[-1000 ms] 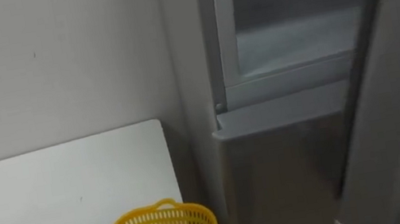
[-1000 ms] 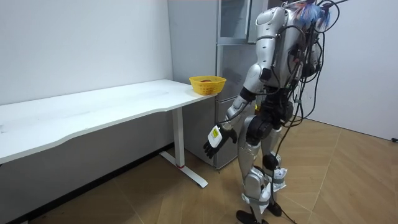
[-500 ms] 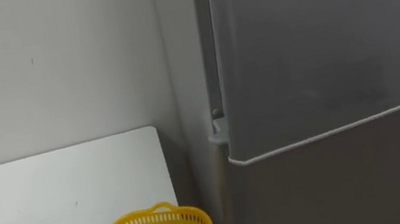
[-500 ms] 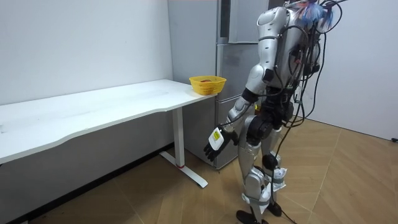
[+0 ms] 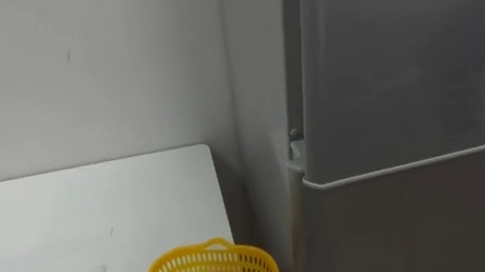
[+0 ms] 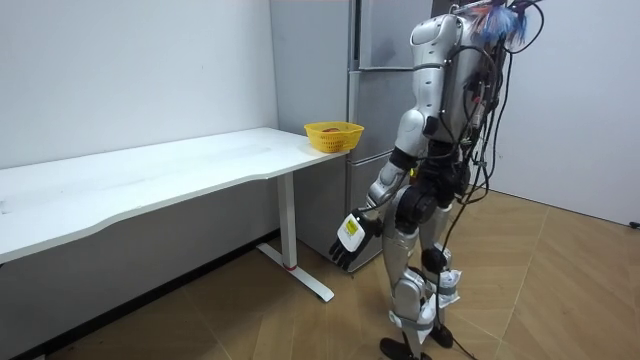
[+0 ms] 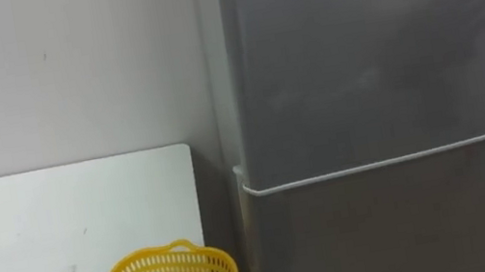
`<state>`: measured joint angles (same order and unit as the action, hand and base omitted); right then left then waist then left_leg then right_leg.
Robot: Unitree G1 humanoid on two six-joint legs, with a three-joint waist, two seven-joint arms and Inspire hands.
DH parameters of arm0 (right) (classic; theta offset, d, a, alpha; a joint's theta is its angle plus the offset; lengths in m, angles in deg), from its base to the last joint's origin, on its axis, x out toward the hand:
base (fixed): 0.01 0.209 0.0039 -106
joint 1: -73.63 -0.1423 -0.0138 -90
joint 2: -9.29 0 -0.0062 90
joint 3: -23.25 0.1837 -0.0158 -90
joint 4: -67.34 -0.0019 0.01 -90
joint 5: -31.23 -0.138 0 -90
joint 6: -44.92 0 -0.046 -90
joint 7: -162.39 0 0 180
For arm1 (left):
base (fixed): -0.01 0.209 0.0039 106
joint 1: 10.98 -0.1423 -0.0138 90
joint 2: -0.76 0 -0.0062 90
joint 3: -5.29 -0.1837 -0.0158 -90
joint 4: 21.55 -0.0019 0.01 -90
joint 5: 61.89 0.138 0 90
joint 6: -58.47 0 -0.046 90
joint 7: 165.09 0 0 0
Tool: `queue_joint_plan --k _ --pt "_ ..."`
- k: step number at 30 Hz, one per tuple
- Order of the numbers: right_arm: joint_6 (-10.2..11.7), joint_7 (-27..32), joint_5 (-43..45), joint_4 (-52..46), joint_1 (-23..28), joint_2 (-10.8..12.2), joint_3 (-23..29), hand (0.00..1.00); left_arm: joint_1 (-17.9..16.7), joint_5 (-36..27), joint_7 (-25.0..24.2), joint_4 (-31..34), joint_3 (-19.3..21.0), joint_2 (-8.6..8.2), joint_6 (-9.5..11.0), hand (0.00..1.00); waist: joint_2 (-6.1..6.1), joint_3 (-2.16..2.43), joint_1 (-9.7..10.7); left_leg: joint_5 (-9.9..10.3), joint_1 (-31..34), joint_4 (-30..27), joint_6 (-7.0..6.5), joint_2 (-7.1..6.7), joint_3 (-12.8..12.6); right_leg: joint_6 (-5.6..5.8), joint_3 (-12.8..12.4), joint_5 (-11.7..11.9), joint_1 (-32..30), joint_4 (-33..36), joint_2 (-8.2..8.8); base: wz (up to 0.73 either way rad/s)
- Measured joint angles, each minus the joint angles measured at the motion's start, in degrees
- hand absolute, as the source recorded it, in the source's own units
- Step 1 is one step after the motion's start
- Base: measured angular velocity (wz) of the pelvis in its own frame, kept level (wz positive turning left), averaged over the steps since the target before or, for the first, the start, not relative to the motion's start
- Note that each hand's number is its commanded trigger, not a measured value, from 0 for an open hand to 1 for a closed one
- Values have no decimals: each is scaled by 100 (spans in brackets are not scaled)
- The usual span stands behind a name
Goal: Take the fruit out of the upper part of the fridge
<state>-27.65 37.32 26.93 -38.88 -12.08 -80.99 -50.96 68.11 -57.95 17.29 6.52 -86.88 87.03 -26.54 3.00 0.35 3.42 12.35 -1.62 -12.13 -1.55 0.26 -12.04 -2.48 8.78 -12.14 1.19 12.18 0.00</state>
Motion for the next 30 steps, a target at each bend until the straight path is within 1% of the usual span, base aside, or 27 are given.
queue_joint_plan --k 1,2,3,4,5,6,7,8,9,11,12,14,16,19,21,23,24,26,27,28,29,30 --pt "69 42 -65 120 83 11 -3 0 -15 3 50 7 -9 -3 0 0 -19 -10 -8 0 -4 10 0 -1 -8 4 23 4 39 -49 21 12" --pt "182 102 -60 518 155 47 -19 0 -56 3 124 2 -9 -6 -1 0 -21 -13 3 0 -15 8 1 -8 36 6 87 10 104 -64 37 18" --pt "193 132 -63 767 189 60 -37 0 -68 2 154 2 -8 -7 -1 0 -15 -9 11 1 -22 8 1 -12 61 6 96 10 122 -62 42 21" --pt "160 146 -147 1252 298 108 -46 0 -79 2 197 4 1 -19 -5 0 -5 -5 31 1 -44 24 1 -14 97 8 128 8 161 -82 51 21" --pt "106 142 -306 1622 440 209 -51 0 -112 -2 223 3 3 -29 -13 0 -22 5 52 1 -55 43 0 -14 124 16 170 12 207 -144 56 17" --pt "74 147 -379 1787 509 278 -51 0 -129 -8 237 2 5 -35 -23 0 -30 12 56 1 -57 43 0 -14 124 17 176 13 218 -151 58 10" --pt "-4 164 -558 2095 612 415 -57 0 -152 -21 258 2 8 -56 -54 0 -66 27 83 1 -56 44 0 -14 124 20 210 11 224 -154 63 0" --pt "-31 211 -799 2371 669 529 -44 0 -245 -98 274 -12 8 -89 -89 0 -135 29 101 2 -54 52 -1 -17 125 24 207 8 213 -153 68 0" --pt "-41 257 -943 2521 686 570 -48 0 -278 -106 288 -27 8 -103 -93 0 -148 20 113 2 -49 55 -1 -18 124 25 208 8 205 -153 72 0" --pt "-66 319 -1246 3274 839 654 -44 0 -397 -101 350 -36 76 -118 -101 0 -233 51 129 2 -75 63 -1 -17 125 27 210 7 233 -161 67 0" --pt "-78 310 -1344 3482 873 670 -49 0 -429 -112 364 -34 102 -121 -101 0 -256 41 130 2 -101 68 0 -17 125 27 211 6 272 -168 66 0" --pt "-144 316 -1712 3893 999 716 -47 0 -503 -122 366 -33 103 -151 -111 0 -348 31 136 2 -109 68 0 -18 123 26 208 -10 281 -164 67 0" --pt "-140 314 -1867 4155 1049 736 -54 0 -524 -119 364 -35 101 -177 -153 0 -378 23 144 1 -113 61 2 -18 123 23 182 -13 272 -162 60 0" --pt "-141 331 -2252 4569 1089 736 -97 0 -567 -121 362 -37 99 -231 -227 0 -372 23 118 1 -117 48 2 -16 137 26 135 -40 271 -140 55 0" --pt "-134 316 -2305 4962 1158 735 -186 0 -592 -114 361 -24 101 -234 -251 0 -353 27 128 1 -114 34 1 -12 159 28 159 -41 288 -141 59 7" --pt "-139 152 -2471 5678 1150 743 -316 0 -692 -93 361 9 138 -234 -251 0 -326 25 137 2 -116 19 1 -10 190 29 157 -41 307 -140 60 5" --pt "-146 90 -2523 5875 1139 751 -333 0 -718 -94 361 0 150 -234 -252 0 -322 24 134 2 -123 17 0 -11 192 29 157 -41 315 -139 61 0" --pt "-270 -193 -2711 6598 1156 788 -378 0 -811 -56 346 -6 199 -234 -291 0 -323 6 138 7 -159 -15 -4 -15 198 46 167 -61 375 -145 73 2" --pt "-326 -296 -2760 6769 1155 790 -398 0 -811 -46 338 -7 206 -234 -327 0 -304 13 132 13 -151 -32 -12 -16 209 48 176 -69 376 -142 76 11" --pt "-436 -510 -2947 7056 1157 781 -511 0 -811 8 306 -7 197 -234 -398 0 -331 -8 129 17 -107 -71 -16 -23 260 51 220 -75 369 -145 86 11" --pt "-571 -813 -3070 7329 1142 788 -580 0 -789 117 256 -7 207 -250 -445 0 -306 -4 102 17 -106 -71 -16 -23 266 51 221 -75 365 -146 83 9" --pt "-636 -986 -3118 7464 1127 791 -604 0 -783 158 215 -9 208 -257 -473 0 -319 -12 96 16 -110 -72 -16 -23 266 51 220 -75 367 -147 83 0"
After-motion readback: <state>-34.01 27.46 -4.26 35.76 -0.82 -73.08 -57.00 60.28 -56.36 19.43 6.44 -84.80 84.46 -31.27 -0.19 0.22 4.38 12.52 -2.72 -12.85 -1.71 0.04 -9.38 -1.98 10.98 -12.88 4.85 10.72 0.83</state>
